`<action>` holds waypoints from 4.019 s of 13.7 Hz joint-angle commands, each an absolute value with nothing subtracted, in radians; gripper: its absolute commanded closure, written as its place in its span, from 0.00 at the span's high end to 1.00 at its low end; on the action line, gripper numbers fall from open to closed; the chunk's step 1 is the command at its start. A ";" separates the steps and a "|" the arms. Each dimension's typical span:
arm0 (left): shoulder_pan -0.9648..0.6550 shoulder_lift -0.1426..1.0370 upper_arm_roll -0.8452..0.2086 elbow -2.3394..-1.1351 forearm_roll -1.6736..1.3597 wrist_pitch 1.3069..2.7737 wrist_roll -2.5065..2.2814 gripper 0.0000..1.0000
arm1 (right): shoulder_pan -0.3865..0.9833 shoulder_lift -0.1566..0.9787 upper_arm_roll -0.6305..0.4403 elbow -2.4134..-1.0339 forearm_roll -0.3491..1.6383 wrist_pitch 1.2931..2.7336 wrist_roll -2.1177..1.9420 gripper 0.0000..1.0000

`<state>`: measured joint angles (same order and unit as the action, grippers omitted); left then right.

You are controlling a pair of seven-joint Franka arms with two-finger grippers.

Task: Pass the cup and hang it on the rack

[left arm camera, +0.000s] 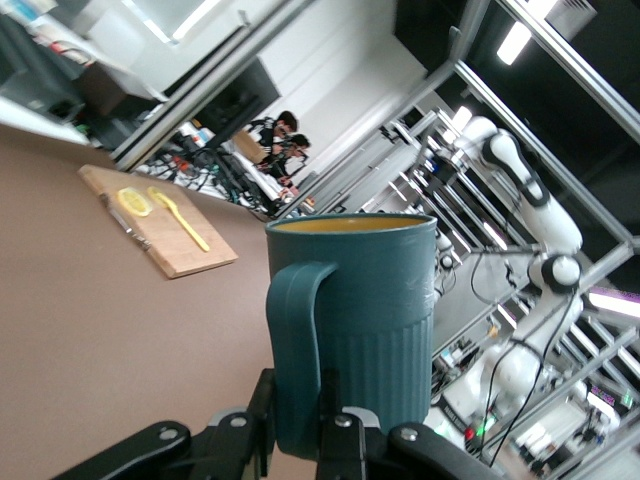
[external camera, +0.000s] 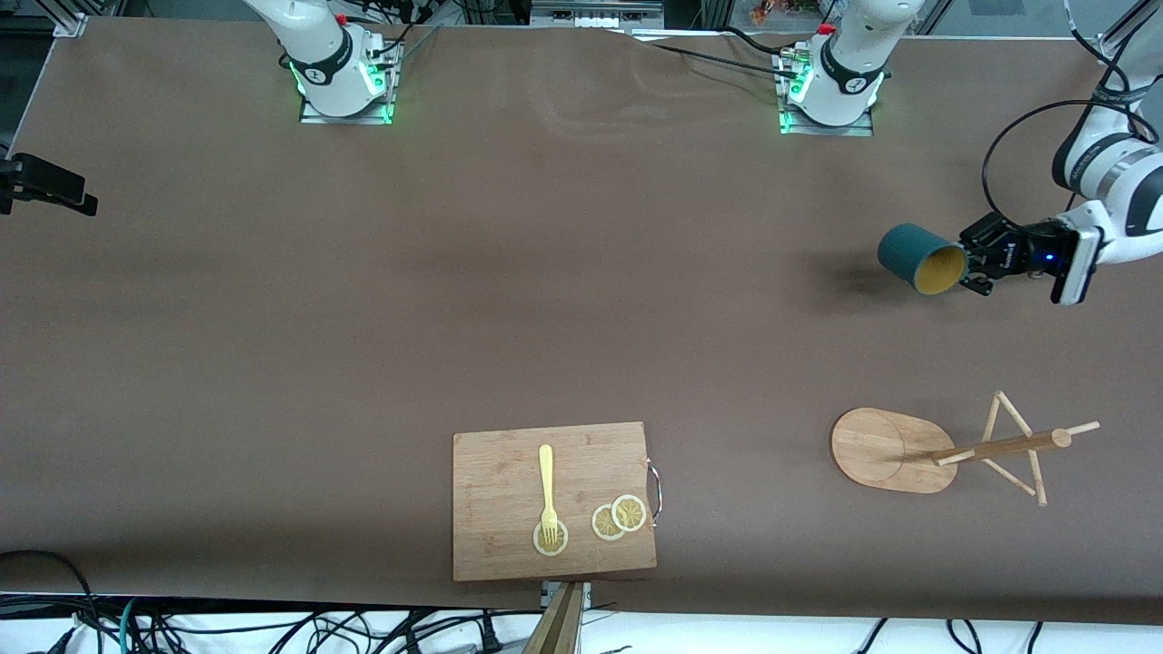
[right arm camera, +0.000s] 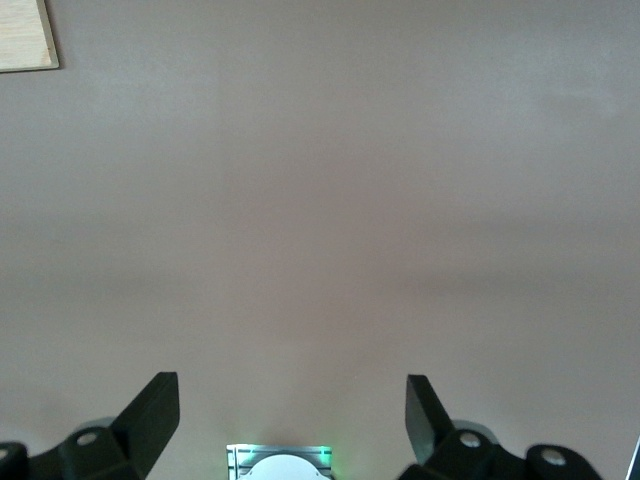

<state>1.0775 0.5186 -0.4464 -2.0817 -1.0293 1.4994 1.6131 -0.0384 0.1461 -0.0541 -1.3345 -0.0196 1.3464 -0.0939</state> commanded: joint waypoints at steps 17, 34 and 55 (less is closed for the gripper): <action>0.994 0.573 -0.462 -1.826 -1.100 1.649 0.585 0.00 | -0.051 0.137 -0.048 -1.341 -0.031 1.351 -0.115 1.00; 0.943 0.715 -0.460 -1.674 -1.117 1.727 0.377 0.00 | -0.052 0.137 -0.048 -1.341 -0.025 1.351 -0.114 1.00; 0.960 0.303 -0.468 -1.436 -0.347 1.510 0.289 1.00 | -0.054 0.137 -0.054 -1.341 -0.031 1.361 -0.115 1.00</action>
